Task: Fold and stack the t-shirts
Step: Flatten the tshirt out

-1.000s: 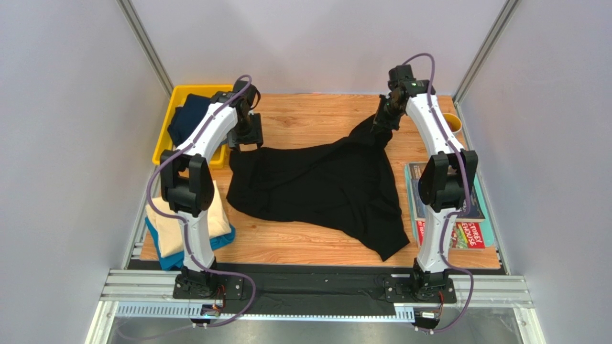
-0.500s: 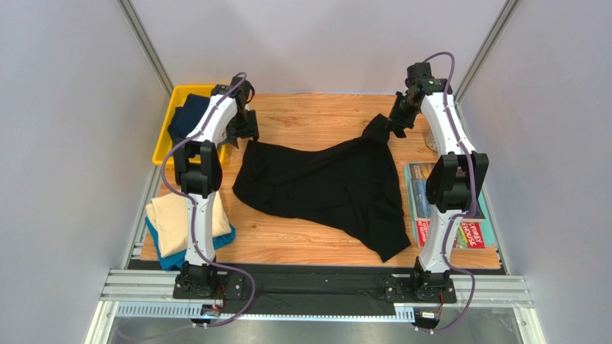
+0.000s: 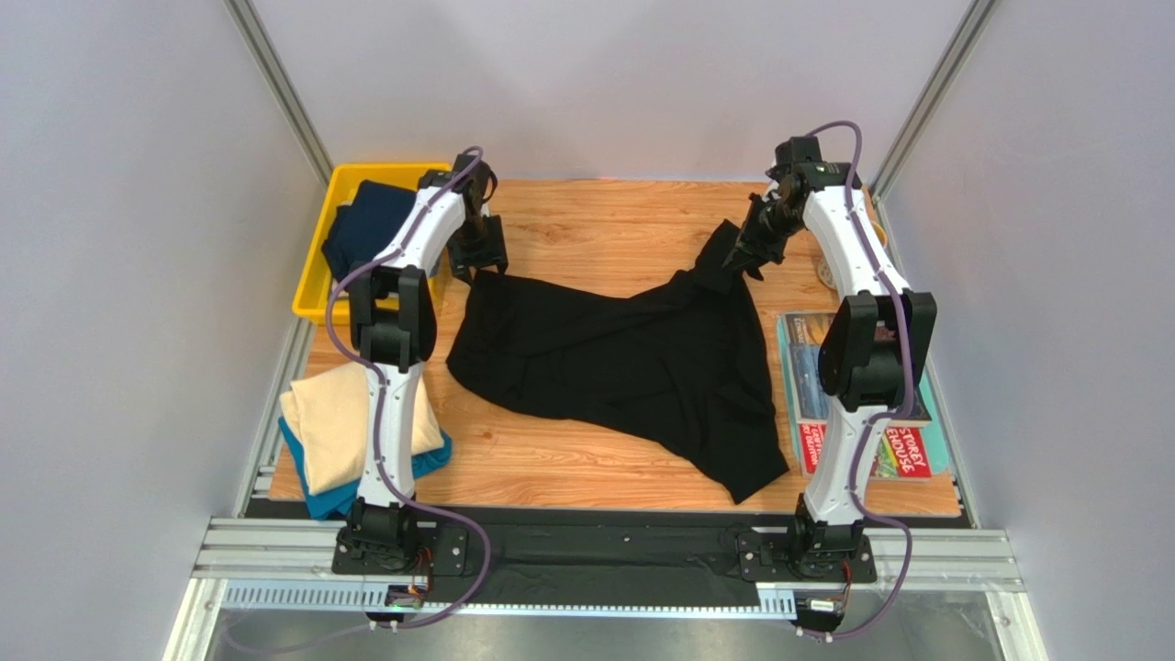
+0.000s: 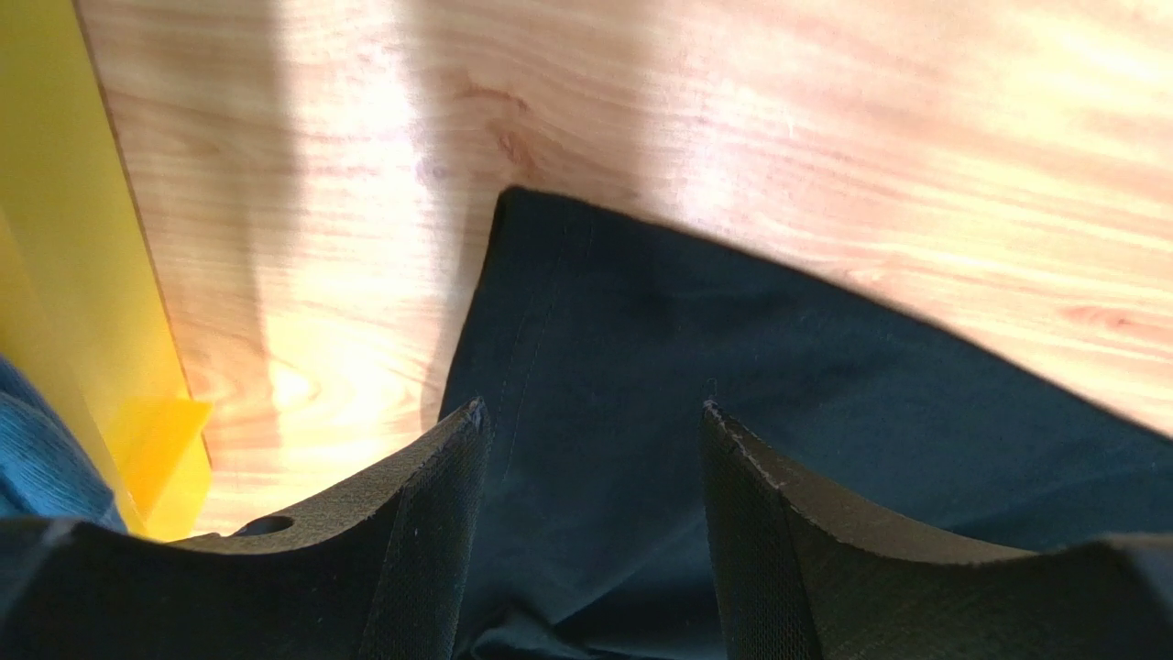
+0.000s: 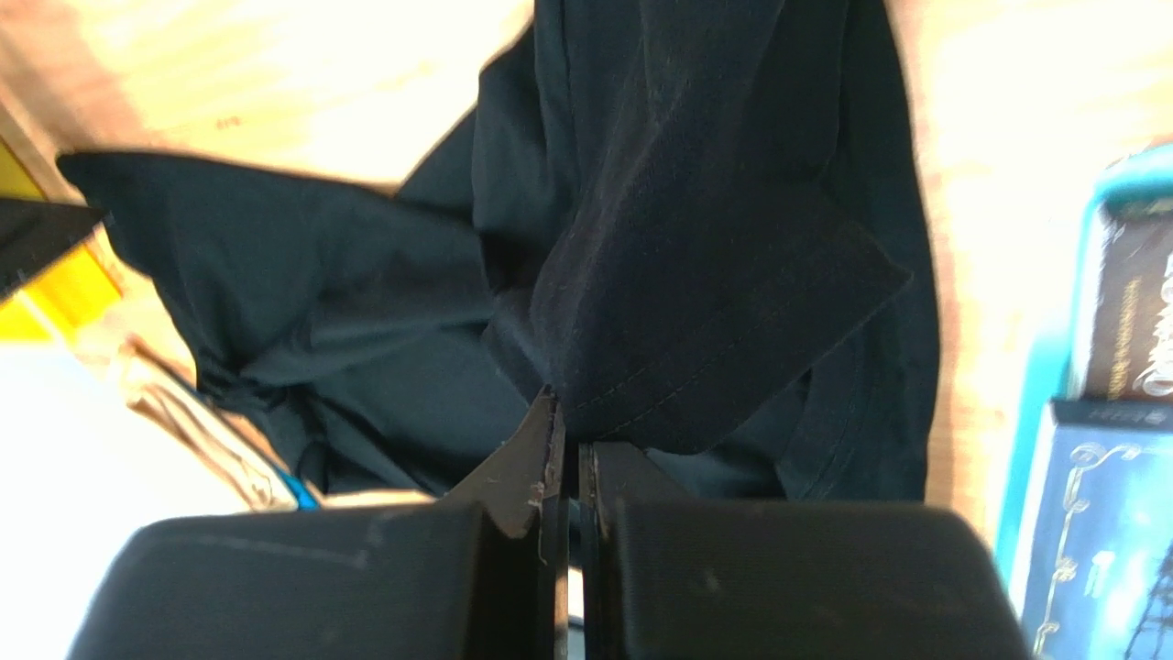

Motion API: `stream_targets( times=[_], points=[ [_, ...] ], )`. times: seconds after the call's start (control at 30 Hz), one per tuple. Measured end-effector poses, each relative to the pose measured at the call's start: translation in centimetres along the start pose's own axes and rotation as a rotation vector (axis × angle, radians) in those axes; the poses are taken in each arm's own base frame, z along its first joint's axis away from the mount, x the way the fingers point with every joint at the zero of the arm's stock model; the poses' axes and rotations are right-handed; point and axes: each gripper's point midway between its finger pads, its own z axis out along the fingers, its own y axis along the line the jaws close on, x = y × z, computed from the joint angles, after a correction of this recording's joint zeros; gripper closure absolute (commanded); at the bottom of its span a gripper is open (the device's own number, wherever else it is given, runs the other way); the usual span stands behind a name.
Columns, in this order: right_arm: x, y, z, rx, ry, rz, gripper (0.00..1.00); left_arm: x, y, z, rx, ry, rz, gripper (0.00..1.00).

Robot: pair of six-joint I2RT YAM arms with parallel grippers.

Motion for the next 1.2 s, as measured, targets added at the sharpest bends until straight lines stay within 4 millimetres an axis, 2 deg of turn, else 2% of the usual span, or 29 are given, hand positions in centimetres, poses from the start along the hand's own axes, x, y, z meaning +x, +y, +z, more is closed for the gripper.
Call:
stream_targets(
  times=[0.2, 0.57, 0.77, 0.97, 1.2],
  points=[
    [2.4, 0.3, -0.7, -0.032, 0.048, 0.007, 1.00, -0.8, 0.2, 0.8, -0.023, -0.019, -0.010, 0.36],
    [3.5, 3.2, -3.3, -0.149, 0.052, -0.017, 1.00, -0.4, 1.3, 2.6, -0.090, -0.001, -0.010, 0.36],
    [4.2, 4.5, -4.0, -0.218, 0.079, -0.011, 1.00, -0.2, 1.6, 2.6, -0.107, 0.006, -0.003, 0.43],
    [4.9, 5.4, -4.8, -0.264, 0.107, -0.012, 1.00, -0.2, 1.6, 2.5, -0.115, 0.003, 0.002, 0.39],
    [6.3, 6.1, -6.7, -0.300, 0.120, -0.027, 1.00, -0.5, 1.5, 2.6, -0.118, -0.002, 0.001, 0.40]
  ],
)
